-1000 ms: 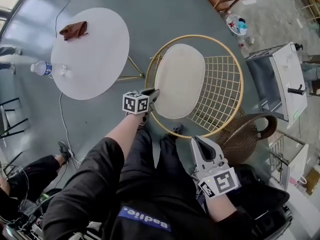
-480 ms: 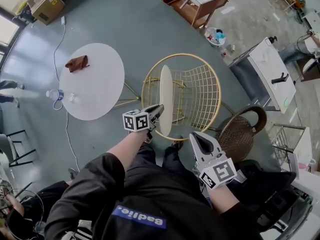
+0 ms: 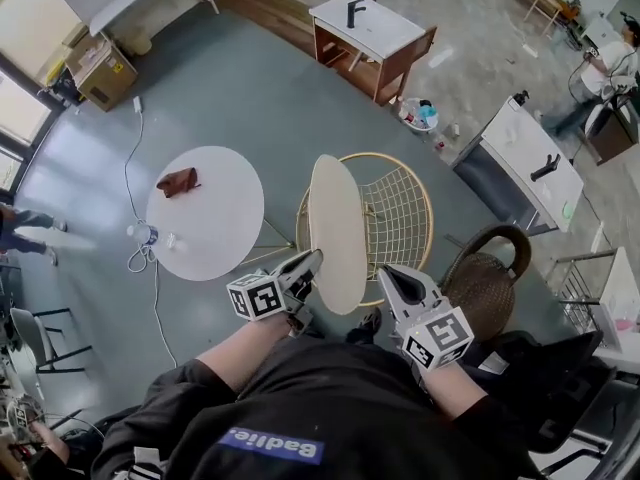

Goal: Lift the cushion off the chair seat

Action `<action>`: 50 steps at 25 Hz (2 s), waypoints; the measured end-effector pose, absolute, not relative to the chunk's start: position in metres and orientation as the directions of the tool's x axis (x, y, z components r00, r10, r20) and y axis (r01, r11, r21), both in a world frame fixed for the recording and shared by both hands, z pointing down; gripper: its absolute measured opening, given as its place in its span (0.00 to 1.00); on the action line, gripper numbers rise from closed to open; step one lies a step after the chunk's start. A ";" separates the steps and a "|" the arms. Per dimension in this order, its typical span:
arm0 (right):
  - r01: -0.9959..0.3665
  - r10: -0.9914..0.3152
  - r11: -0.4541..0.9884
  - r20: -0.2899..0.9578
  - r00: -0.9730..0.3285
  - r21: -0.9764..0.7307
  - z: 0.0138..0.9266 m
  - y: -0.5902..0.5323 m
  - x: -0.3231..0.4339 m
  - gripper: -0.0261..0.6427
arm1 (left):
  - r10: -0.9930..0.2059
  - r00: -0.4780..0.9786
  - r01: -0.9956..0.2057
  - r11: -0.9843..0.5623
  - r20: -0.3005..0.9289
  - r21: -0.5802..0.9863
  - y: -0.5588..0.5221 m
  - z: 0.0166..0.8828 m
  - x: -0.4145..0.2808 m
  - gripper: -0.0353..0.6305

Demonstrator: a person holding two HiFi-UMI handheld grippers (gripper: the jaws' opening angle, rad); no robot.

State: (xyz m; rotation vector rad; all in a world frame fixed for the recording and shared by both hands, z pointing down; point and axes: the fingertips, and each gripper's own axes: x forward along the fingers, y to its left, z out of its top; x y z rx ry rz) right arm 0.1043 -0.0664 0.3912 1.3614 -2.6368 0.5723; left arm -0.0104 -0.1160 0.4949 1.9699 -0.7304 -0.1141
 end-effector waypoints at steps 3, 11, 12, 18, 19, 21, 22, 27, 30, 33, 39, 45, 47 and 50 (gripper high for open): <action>-0.804 -0.765 0.525 0.260 -0.590 -0.280 0.385 -0.070 0.102 0.08 | -0.550 0.812 -0.421 -0.322 0.194 0.848 -0.110 0.460 -0.010 0.10; -0.785 -0.756 0.555 0.225 -0.614 -0.276 0.367 -0.075 0.089 0.08 | -0.544 0.831 -0.386 -0.406 0.121 0.828 -0.103 0.390 0.000 0.10; -0.783 -0.756 0.558 0.223 -0.616 -0.274 0.366 -0.075 0.088 0.08 | -0.543 0.832 -0.388 -0.426 0.112 0.817 -0.102 0.382 0.000 0.10; -0.770 -0.745 0.581 0.208 -0.633 -0.262 0.355 -0.076 0.077 0.08 | -0.545 0.836 -0.388 -0.495 0.070 0.778 -0.097 0.348 -0.004 0.10; -0.772 -0.748 0.582 0.202 -0.632 -0.256 0.352 -0.077 0.076 0.08 | -0.543 0.837 -0.385 -0.504 0.063 0.773 -0.096 0.345 -0.004 0.10; -0.774 -0.753 0.585 0.191 -0.629 -0.243 0.348 -0.077 0.076 0.08 | -0.539 0.840 -0.381 -0.517 0.054 0.767 -0.093 0.344 -0.002 0.10; -0.774 -0.754 0.587 0.188 -0.630 -0.239 0.347 -0.077 0.075 0.08 | -0.537 0.842 -0.378 -0.520 0.051 0.766 -0.091 0.344 0.000 0.10; -0.765 -0.742 0.599 0.195 -0.642 -0.238 0.351 -0.071 0.069 0.08 | -0.524 0.851 -0.355 -0.512 0.043 0.782 -0.088 0.347 0.004 0.10; -0.767 -0.742 0.595 0.201 -0.639 -0.240 0.354 -0.069 0.069 0.08 | -0.518 0.854 -0.347 -0.515 0.038 0.784 -0.086 0.348 0.005 0.10; -0.767 -0.743 0.598 0.198 -0.639 -0.232 0.351 -0.068 0.070 0.08 | -0.513 0.858 -0.342 -0.518 0.035 0.784 -0.084 0.346 0.007 0.10; -0.768 -0.744 0.596 0.199 -0.638 -0.233 0.352 -0.065 0.070 0.08 | -0.504 0.863 -0.332 -0.522 0.030 0.786 -0.083 0.346 0.010 0.10; -0.770 -0.744 0.595 0.204 -0.636 -0.230 0.351 -0.065 0.071 0.08 | -0.498 0.867 -0.322 -0.522 0.024 0.790 -0.082 0.346 0.013 0.10; -0.771 -0.745 0.594 0.205 -0.635 -0.231 0.353 -0.065 0.070 0.08 | -0.497 0.868 -0.318 -0.520 0.022 0.793 -0.082 0.347 0.013 0.10; -0.770 -0.743 0.594 0.207 -0.636 -0.233 0.355 -0.065 0.070 0.08 | -0.497 0.868 -0.316 -0.517 0.022 0.795 -0.082 0.349 0.013 0.10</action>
